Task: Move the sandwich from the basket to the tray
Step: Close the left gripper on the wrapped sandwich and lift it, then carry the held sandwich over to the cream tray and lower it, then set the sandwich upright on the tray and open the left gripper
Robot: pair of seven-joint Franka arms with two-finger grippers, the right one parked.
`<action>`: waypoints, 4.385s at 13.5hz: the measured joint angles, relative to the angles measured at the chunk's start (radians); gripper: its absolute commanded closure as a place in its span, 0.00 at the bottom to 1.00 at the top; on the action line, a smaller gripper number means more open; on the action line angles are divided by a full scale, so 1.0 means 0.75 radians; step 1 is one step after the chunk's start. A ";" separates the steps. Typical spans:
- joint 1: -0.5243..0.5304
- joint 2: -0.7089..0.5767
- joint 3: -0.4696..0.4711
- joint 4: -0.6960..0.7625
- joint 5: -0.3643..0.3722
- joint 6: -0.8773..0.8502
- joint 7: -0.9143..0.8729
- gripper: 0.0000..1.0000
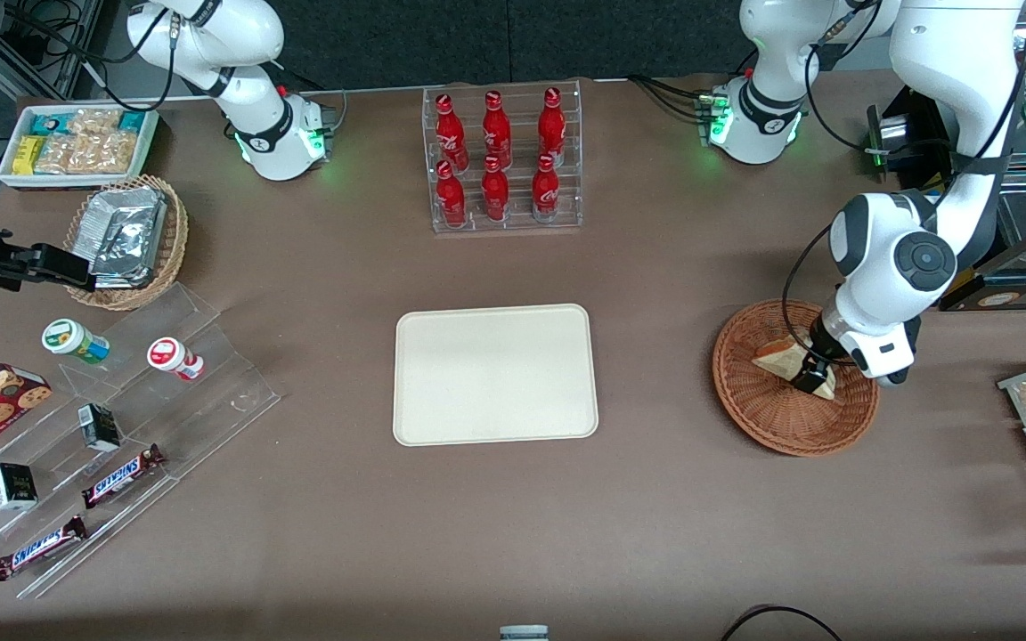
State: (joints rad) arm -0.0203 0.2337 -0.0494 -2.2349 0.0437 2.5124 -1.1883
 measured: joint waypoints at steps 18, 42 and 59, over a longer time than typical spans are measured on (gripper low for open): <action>-0.015 -0.013 -0.016 0.239 0.008 -0.446 0.040 1.00; -0.902 0.526 -0.041 0.986 -0.037 -0.224 0.105 1.00; -0.901 0.633 -0.058 0.836 -0.123 0.172 0.106 0.91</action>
State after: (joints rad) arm -0.6963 0.7084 -0.0928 -1.6078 -0.0488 2.6414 -1.1087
